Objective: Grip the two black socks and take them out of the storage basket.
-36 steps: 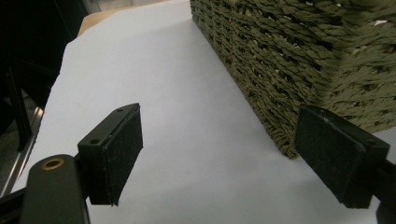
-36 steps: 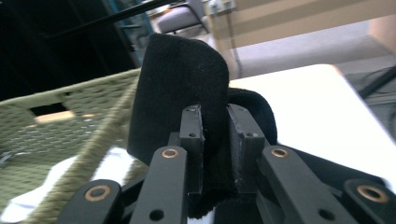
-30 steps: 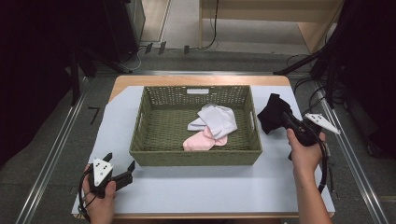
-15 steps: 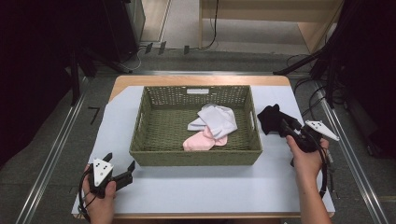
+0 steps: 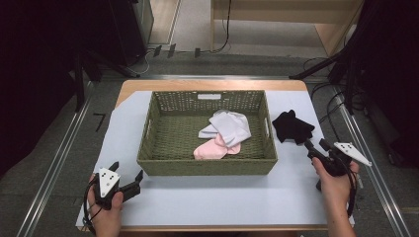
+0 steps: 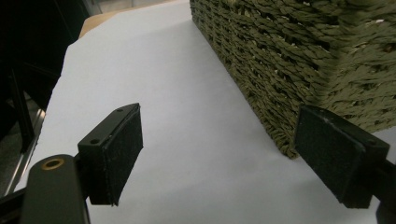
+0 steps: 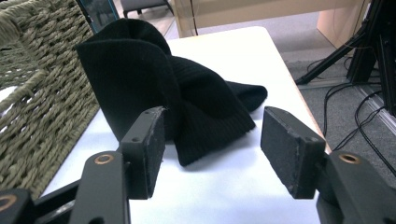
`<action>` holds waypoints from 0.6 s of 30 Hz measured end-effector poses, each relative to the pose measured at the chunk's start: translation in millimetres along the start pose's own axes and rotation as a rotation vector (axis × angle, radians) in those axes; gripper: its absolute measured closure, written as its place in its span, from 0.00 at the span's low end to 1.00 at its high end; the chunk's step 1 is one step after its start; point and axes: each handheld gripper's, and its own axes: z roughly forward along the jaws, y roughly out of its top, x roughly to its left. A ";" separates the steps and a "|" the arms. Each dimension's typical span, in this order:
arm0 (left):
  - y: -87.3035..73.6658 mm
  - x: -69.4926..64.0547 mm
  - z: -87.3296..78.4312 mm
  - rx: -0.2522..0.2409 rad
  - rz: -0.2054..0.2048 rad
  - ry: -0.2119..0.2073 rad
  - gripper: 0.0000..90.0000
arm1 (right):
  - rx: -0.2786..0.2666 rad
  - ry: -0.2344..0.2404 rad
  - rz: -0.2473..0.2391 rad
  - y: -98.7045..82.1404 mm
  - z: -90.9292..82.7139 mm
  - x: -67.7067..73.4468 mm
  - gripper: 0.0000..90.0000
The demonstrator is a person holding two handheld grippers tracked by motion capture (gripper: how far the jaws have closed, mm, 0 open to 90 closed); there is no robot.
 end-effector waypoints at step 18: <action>-0.1 -0.5 -0.7 -0.003 0.006 0.000 0.19 | -0.048 0.077 0.007 -12.3 -35.1 -13.1 0.33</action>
